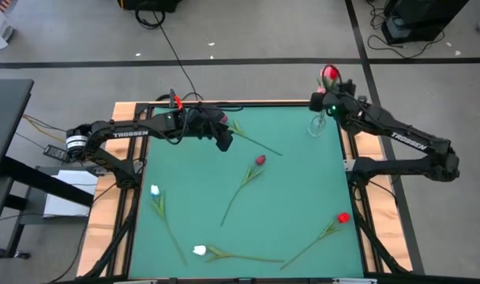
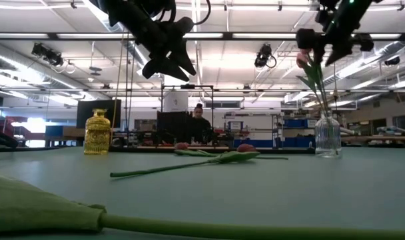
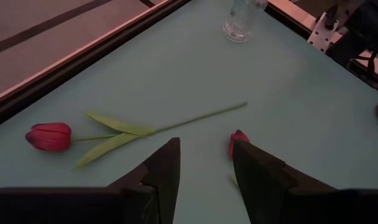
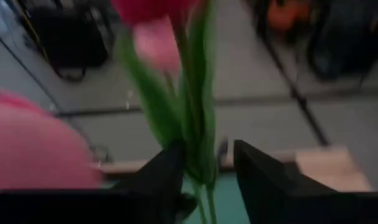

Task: Sort flowers into vase by color
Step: Put the top red flower into the transparent vase, then put the red flower into the transparent vase

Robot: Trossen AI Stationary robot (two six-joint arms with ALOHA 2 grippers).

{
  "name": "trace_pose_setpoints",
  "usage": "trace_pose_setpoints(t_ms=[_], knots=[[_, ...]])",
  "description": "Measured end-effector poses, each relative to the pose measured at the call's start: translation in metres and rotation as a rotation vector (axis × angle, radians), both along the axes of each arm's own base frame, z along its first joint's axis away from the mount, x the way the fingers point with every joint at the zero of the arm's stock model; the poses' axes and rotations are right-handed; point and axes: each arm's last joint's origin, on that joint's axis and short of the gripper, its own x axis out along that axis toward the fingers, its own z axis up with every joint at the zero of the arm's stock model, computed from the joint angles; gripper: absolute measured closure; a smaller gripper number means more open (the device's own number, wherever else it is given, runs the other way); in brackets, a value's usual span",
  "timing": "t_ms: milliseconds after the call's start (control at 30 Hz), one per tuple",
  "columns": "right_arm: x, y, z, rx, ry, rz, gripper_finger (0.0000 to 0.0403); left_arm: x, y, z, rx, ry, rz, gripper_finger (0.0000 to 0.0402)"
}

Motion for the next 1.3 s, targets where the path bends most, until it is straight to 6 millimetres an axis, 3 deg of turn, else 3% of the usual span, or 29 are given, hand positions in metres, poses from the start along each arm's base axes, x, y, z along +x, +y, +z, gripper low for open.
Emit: trace_pose_setpoints(t_ms=[300, 567, 833, 1033, 1300], knots=[[-0.022, 0.016, -0.003, 0.251, -0.211, 0.049, 0.0187, 0.0, 0.0, 0.0, 0.001, -0.002, 0.0, 0.0248], [-0.032, 0.034, -0.013, 0.588, -0.319, 0.087, 0.0189, 0.0, 0.0, 0.0, -0.009, -0.007, 0.008, 0.0248], [-0.022, 0.049, -0.015, 0.796, -0.34, 0.296, 0.0197, 0.002, -0.006, 0.001, -0.041, -0.028, 0.019, 0.0248], [-0.013, 0.066, -0.014, 0.906, -0.33, 0.466, 0.0209, 0.022, -0.035, 0.005, -0.016, -0.142, -0.087, 0.0248], [-0.005, 0.091, -0.014, 1.008, -0.281, 0.653, 0.0212, 0.067, -0.091, -0.015, -0.027, -0.322, -0.252, 0.0249]])
